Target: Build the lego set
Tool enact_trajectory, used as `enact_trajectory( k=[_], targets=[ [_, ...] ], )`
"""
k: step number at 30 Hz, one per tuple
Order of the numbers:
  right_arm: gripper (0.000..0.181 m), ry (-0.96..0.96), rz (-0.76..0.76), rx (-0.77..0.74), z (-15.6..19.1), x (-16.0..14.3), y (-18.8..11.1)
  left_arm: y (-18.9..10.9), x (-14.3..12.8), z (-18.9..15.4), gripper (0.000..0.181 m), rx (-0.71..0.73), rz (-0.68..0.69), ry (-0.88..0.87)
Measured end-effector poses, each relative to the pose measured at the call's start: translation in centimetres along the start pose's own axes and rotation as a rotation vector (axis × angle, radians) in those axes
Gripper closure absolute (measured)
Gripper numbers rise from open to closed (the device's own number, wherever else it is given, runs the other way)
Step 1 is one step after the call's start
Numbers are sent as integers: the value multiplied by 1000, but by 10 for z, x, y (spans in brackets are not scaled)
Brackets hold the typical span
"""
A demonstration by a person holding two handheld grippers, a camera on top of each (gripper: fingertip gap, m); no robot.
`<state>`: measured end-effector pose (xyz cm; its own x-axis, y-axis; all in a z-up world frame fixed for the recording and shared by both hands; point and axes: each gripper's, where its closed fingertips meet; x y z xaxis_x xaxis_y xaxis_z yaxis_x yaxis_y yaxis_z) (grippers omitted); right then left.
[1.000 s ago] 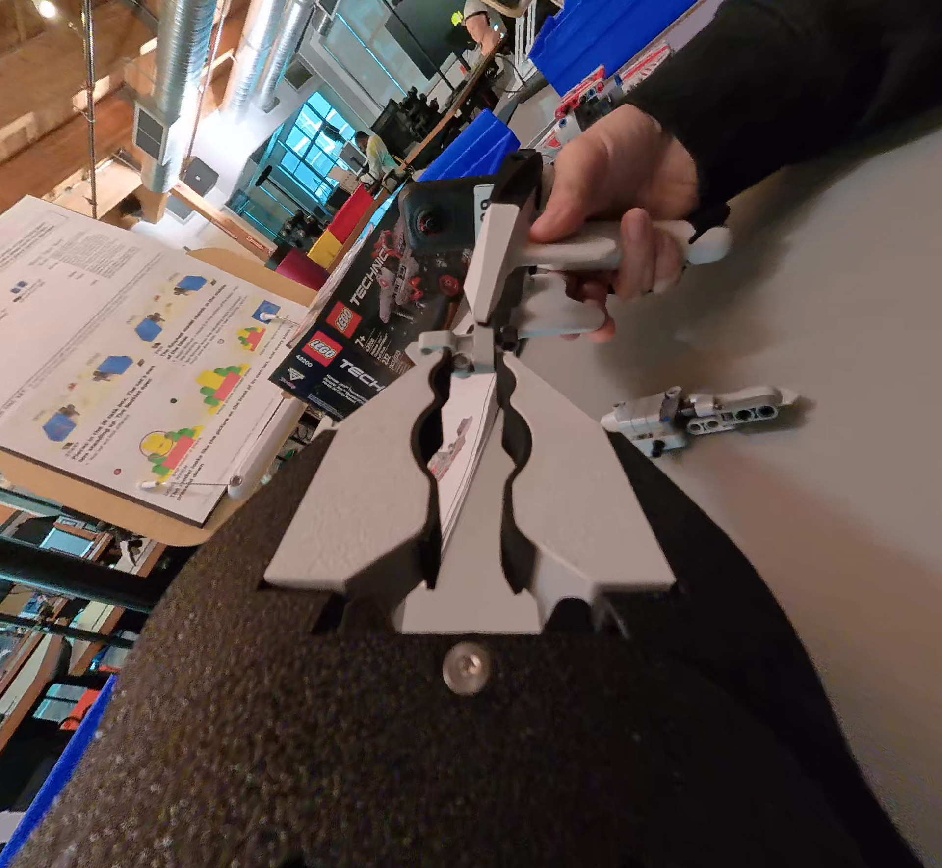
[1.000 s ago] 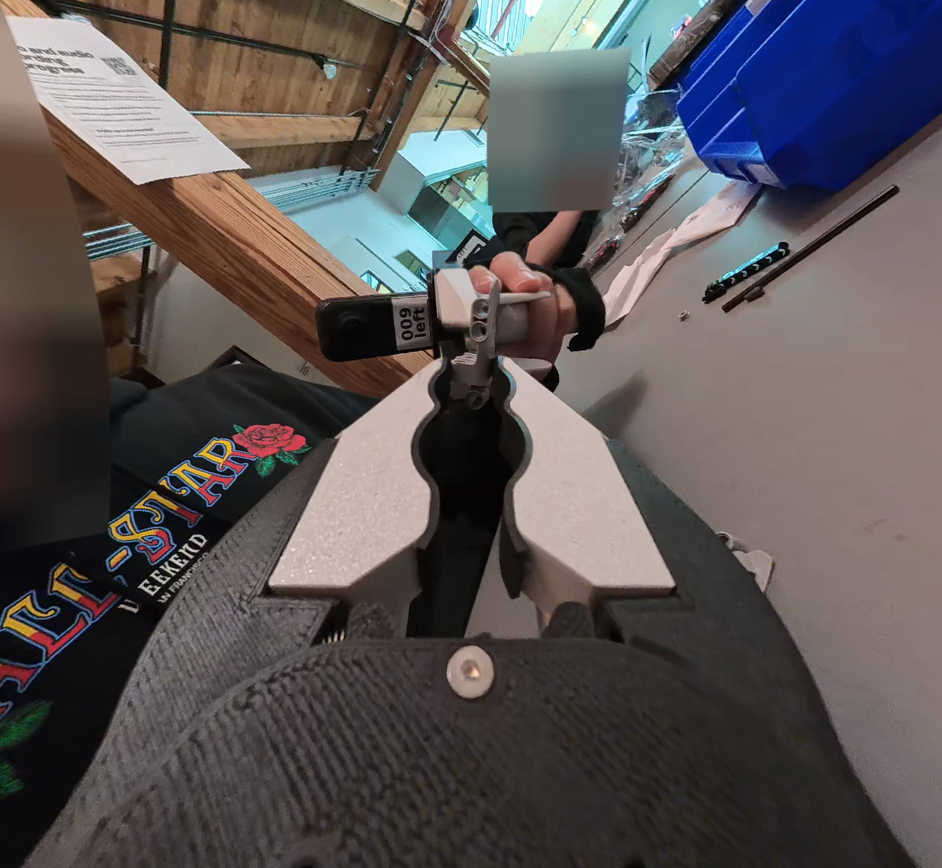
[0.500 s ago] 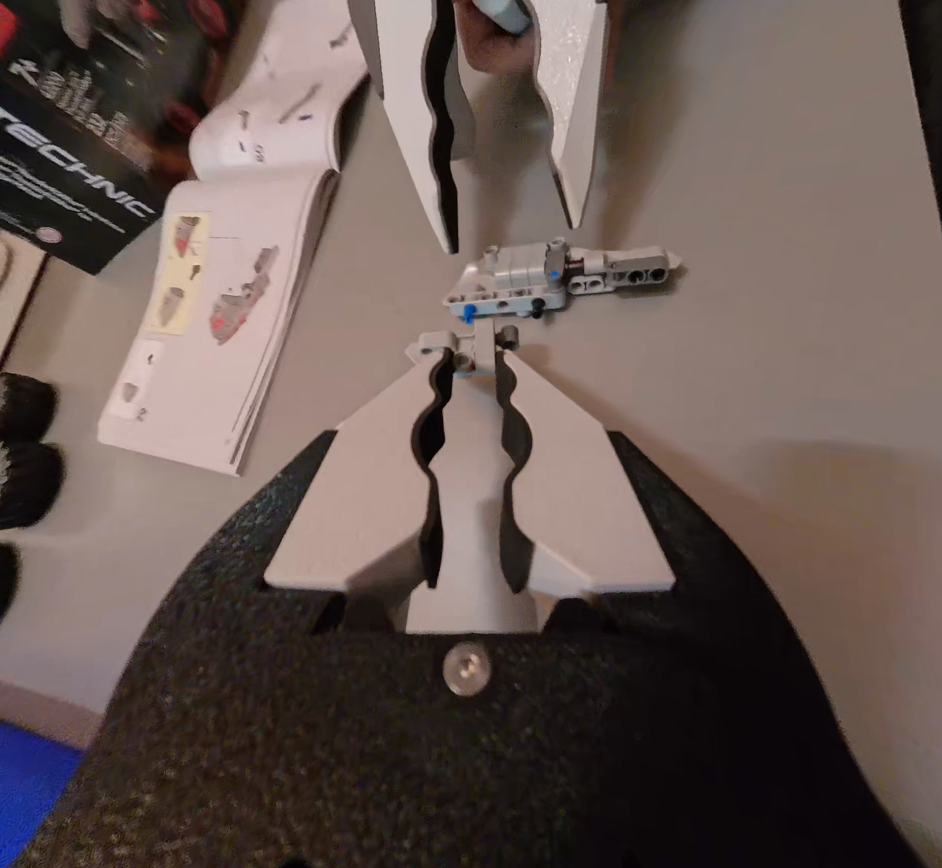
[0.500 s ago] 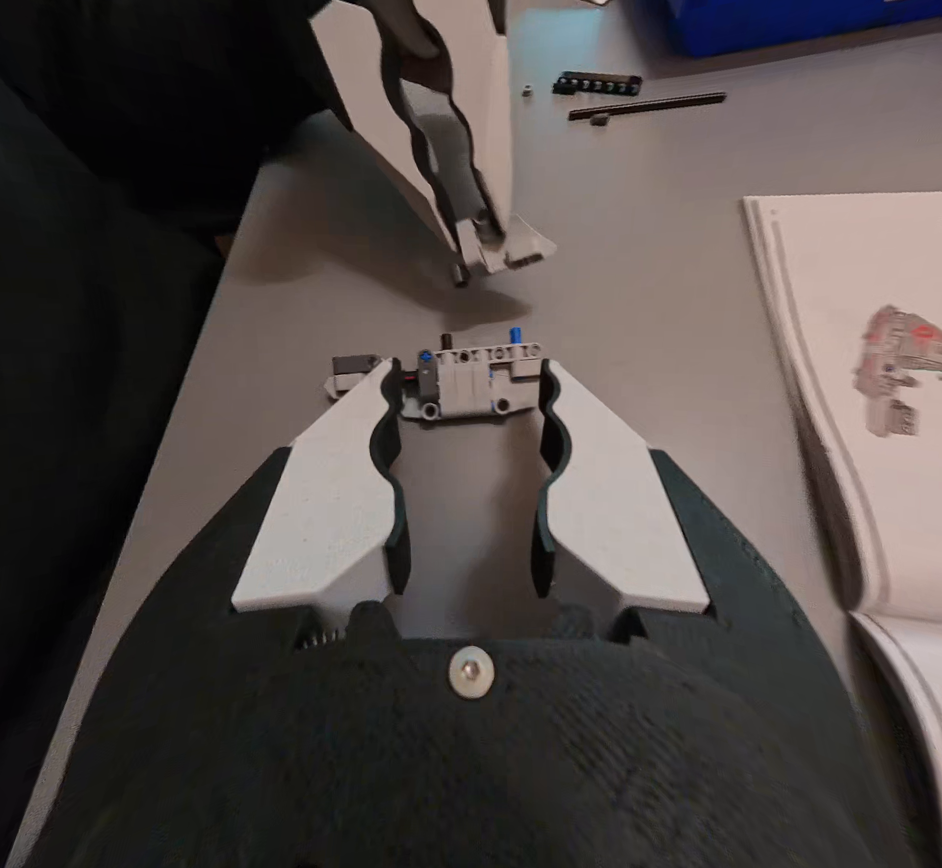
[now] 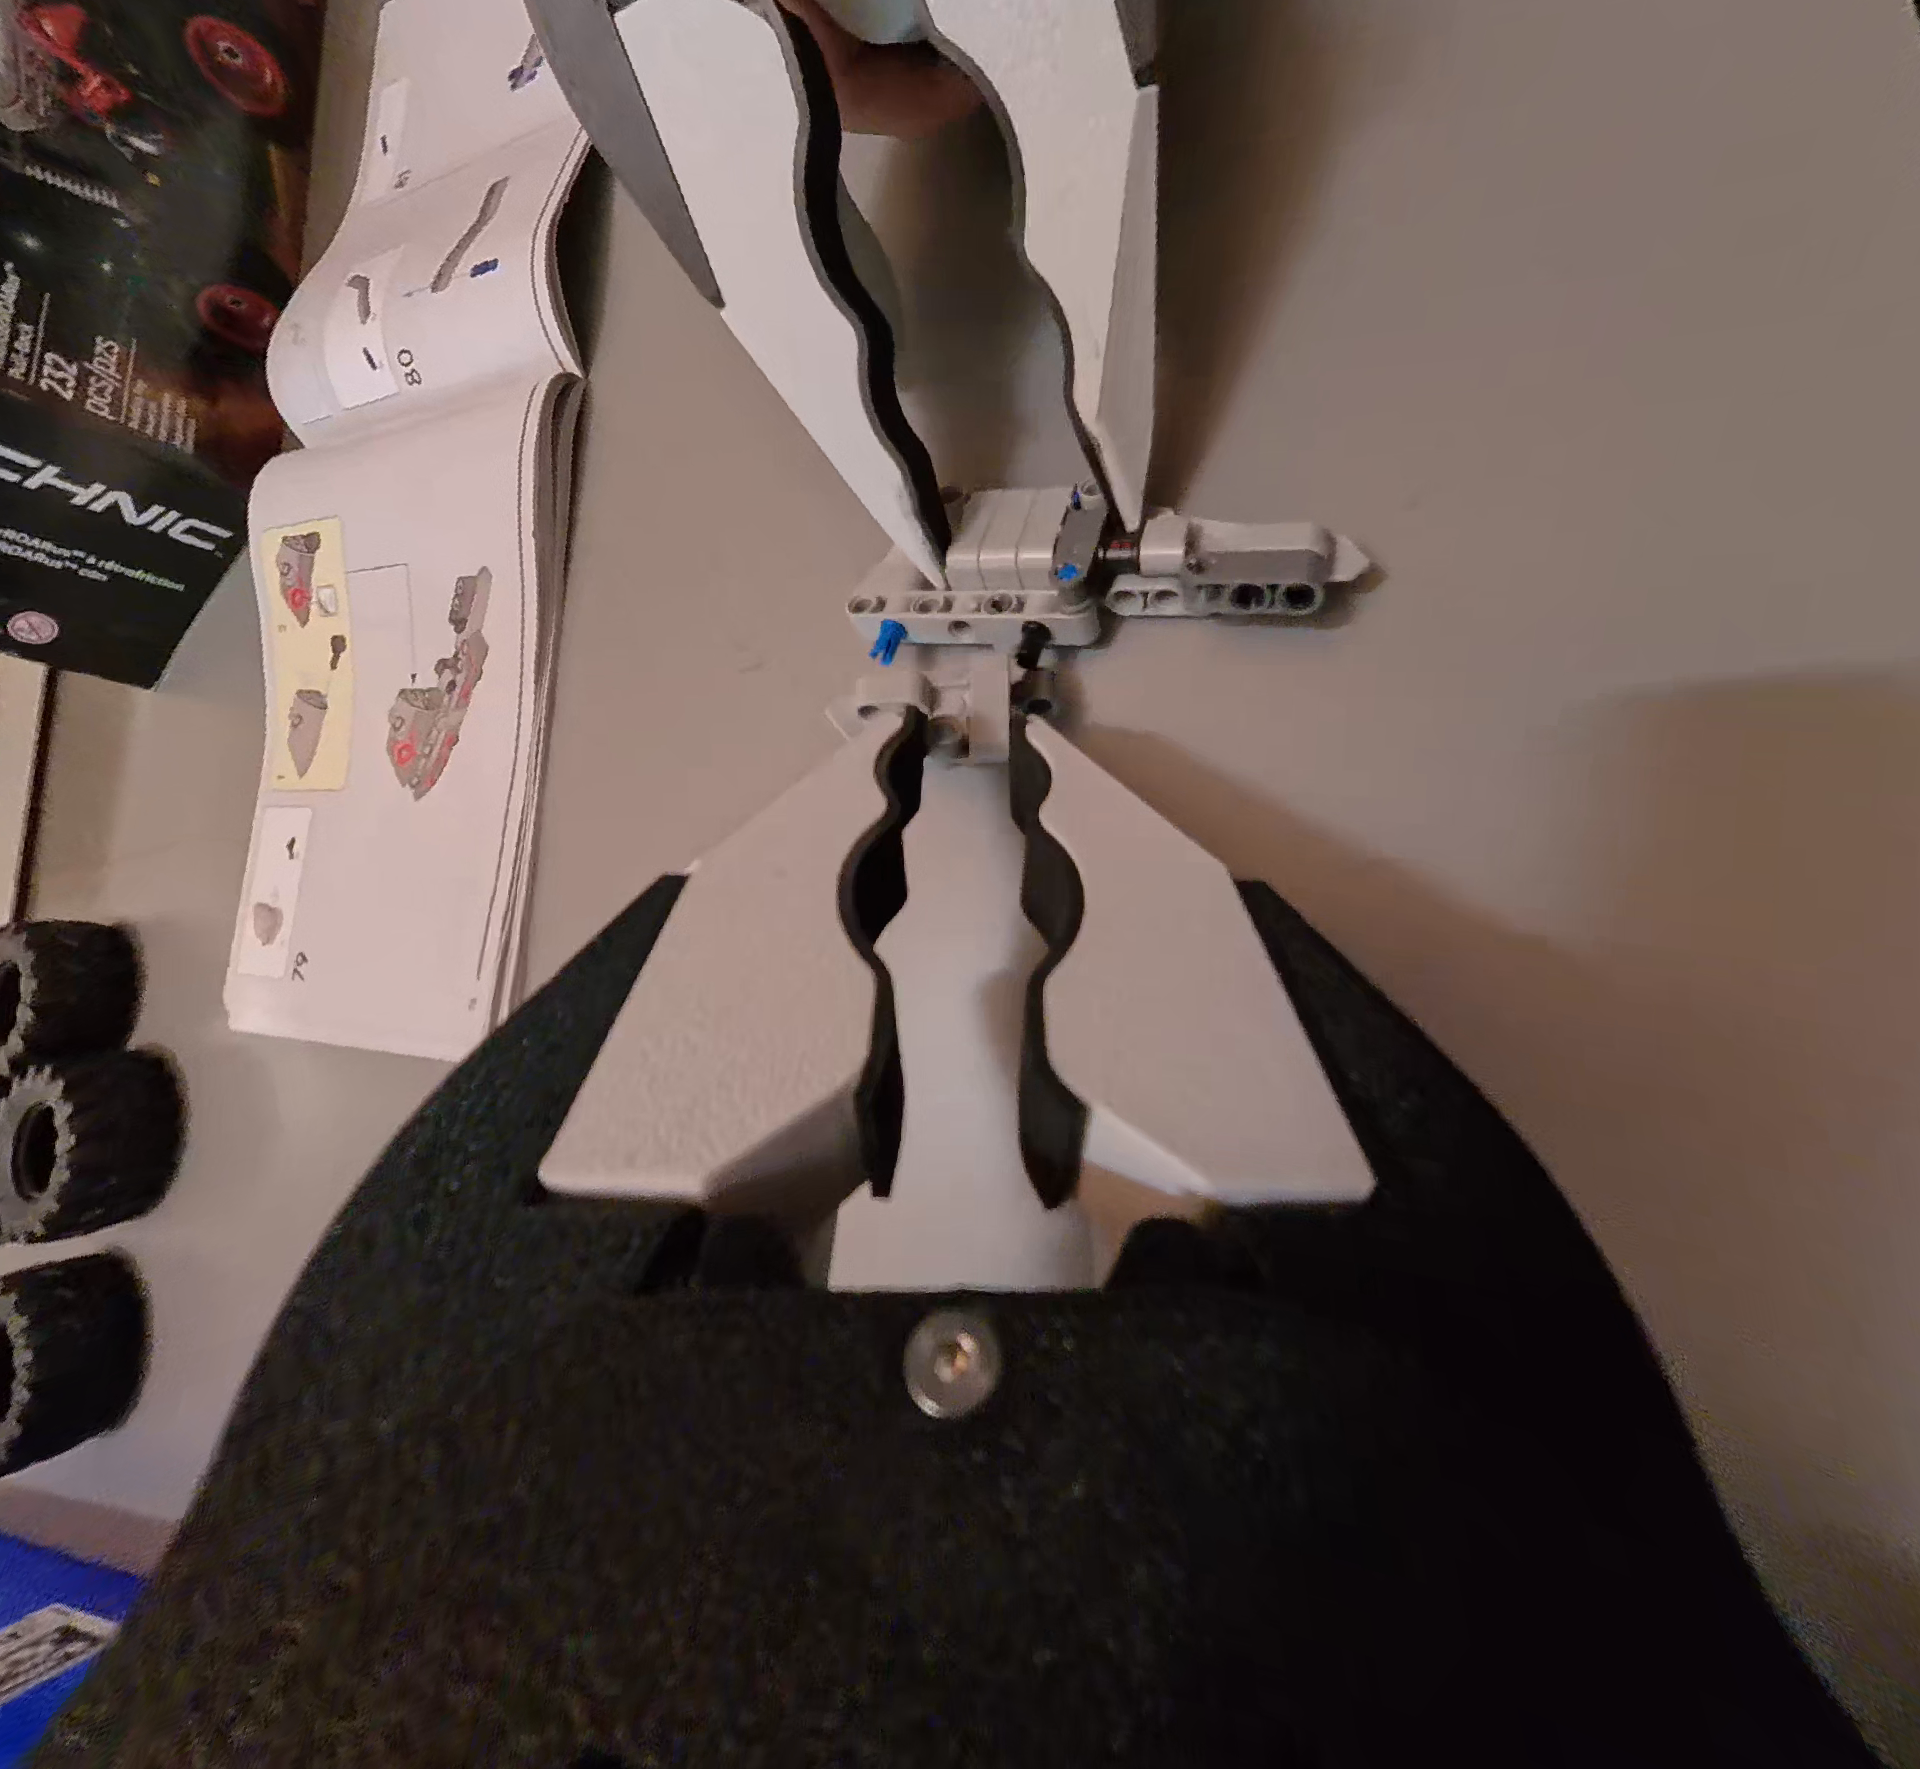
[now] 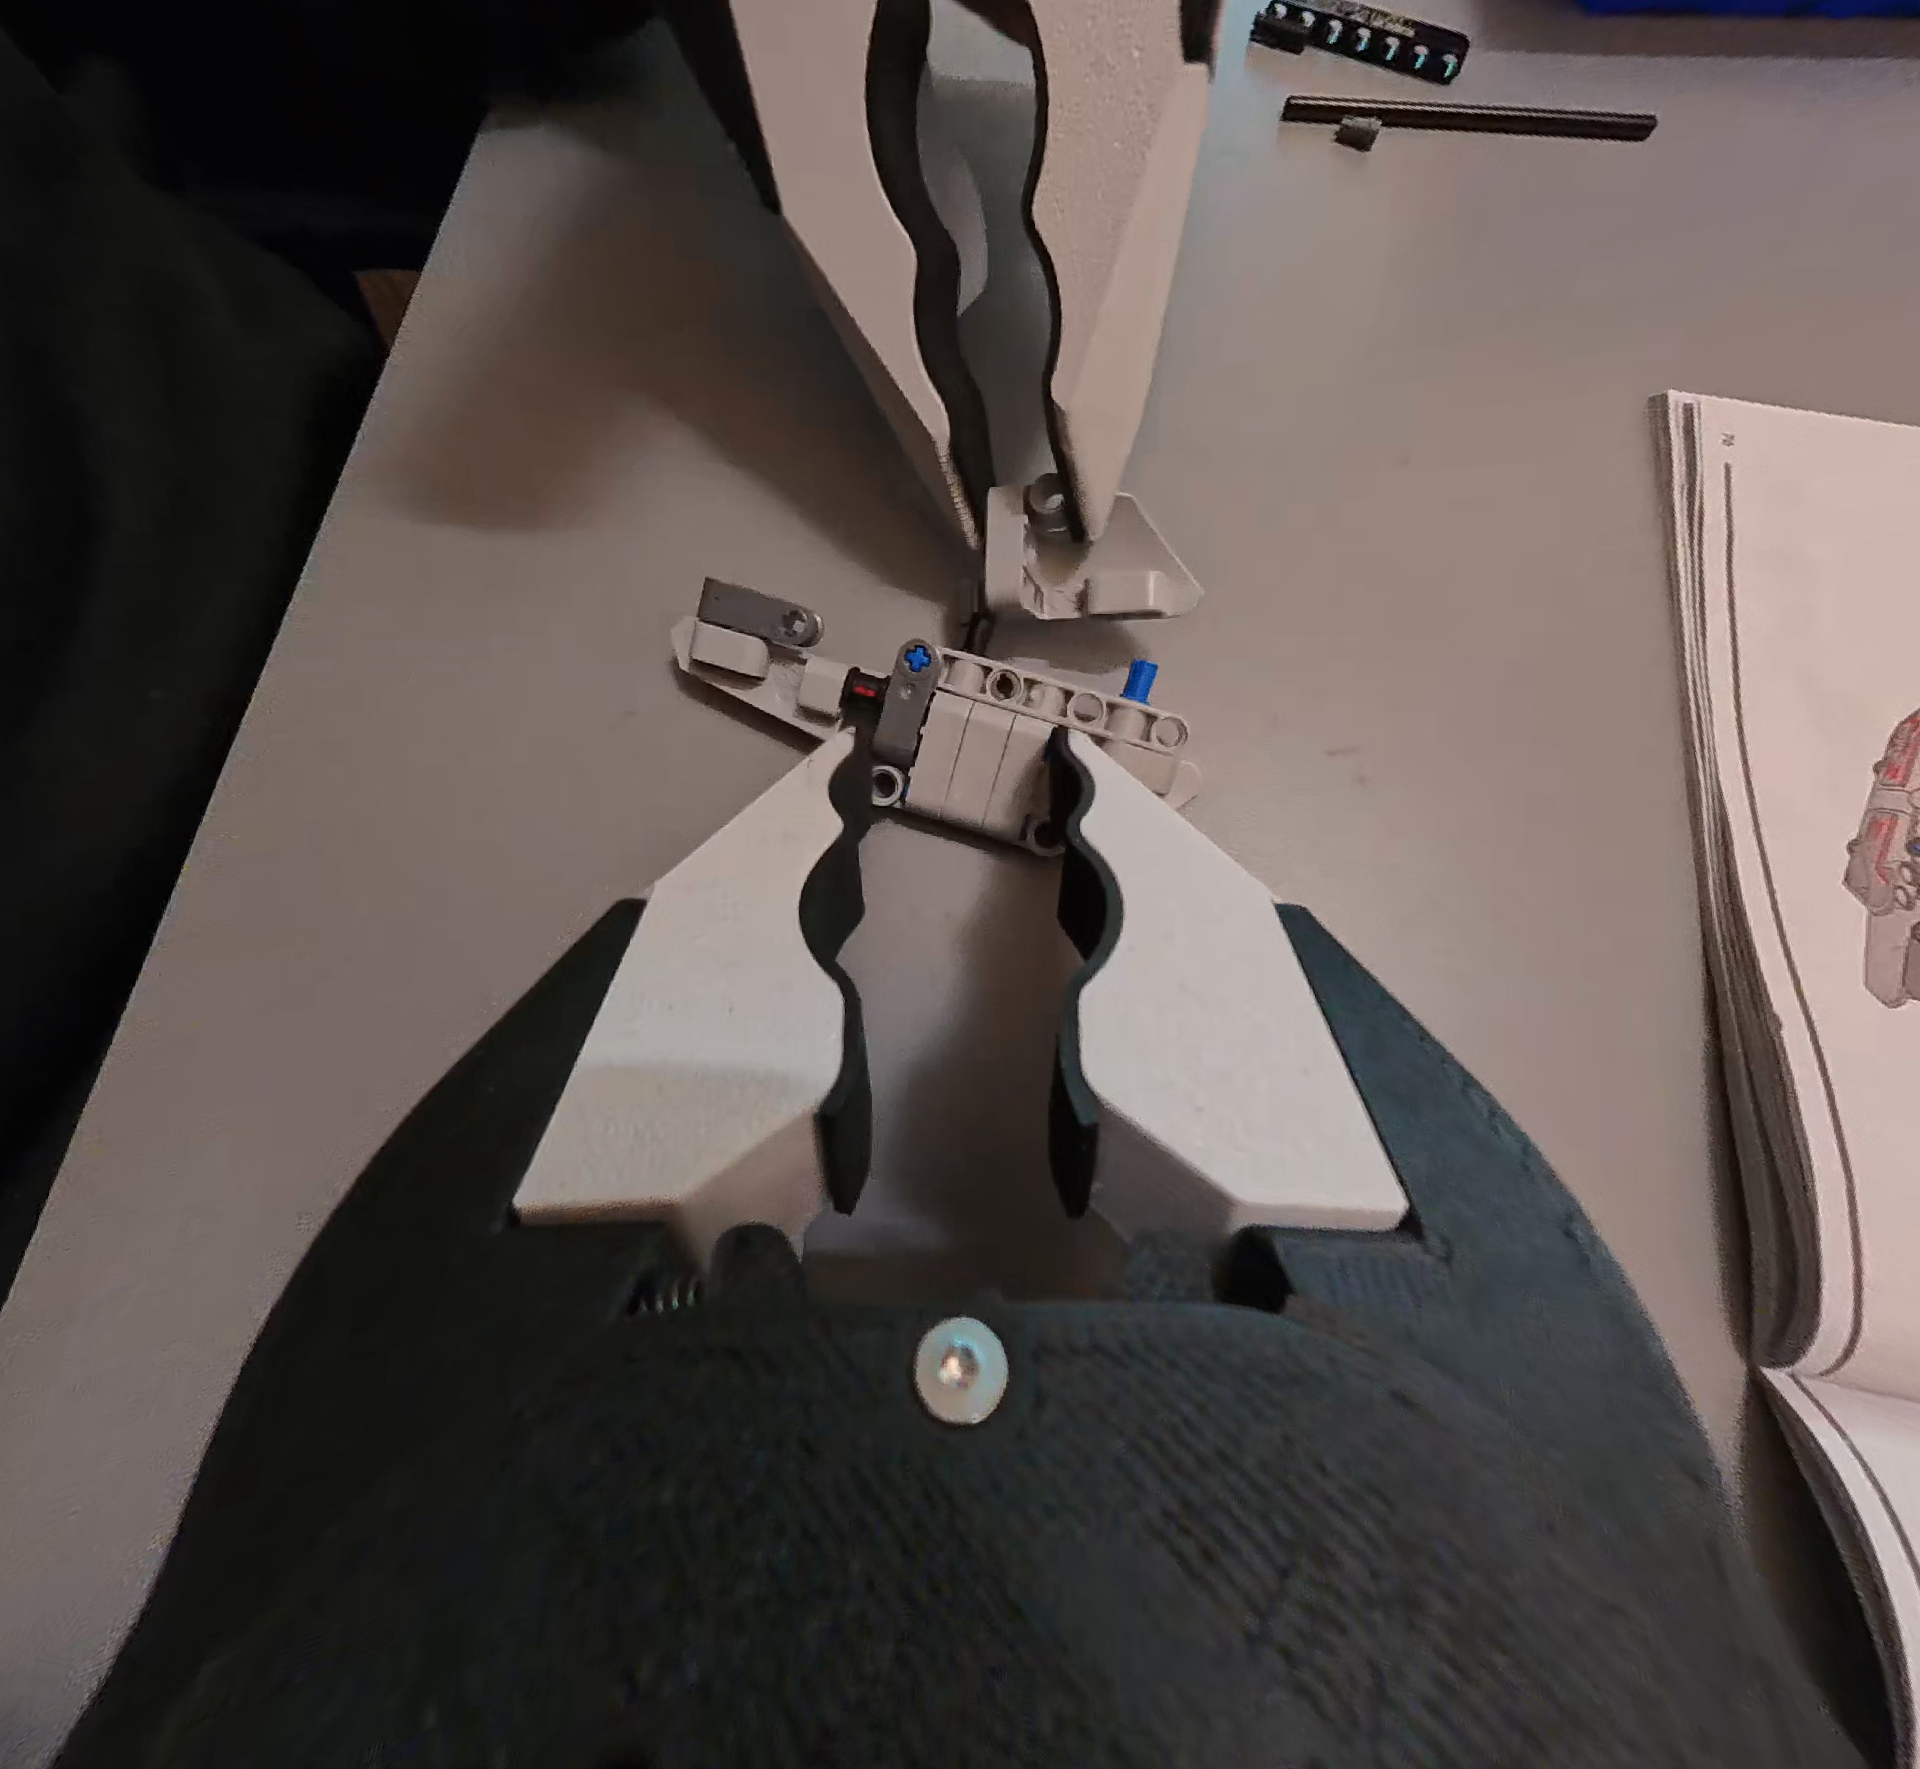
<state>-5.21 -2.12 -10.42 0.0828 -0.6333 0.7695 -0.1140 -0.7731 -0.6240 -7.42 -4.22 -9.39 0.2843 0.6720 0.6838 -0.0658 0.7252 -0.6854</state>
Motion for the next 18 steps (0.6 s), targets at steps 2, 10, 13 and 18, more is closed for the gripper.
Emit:
enact_trajectory(
  k=[2,10,13,18],
  targets=[
    [149,-4,0,2,0,0,0,-2,1,3,168,-13,4,18],
    [149,-12,4,-7,0,0,1,-1,5,4,168,-112,-31,1],
    [149,-13,4,-8,0,0,1,-2,7,3,168,-137,-67,-37],
    [149,-11,4,-5,0,0,1,-2,6,3,168,-148,-75,-53]
  ],
)
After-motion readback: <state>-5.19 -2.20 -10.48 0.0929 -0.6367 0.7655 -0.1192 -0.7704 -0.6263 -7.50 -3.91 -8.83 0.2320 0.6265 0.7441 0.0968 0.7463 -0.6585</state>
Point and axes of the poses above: each gripper's, where its closed fingertips meet, y out along the fingers, x out of its top, z = x × y across the jaws, and after that the axes turned 11 degrees about -y, right-handed
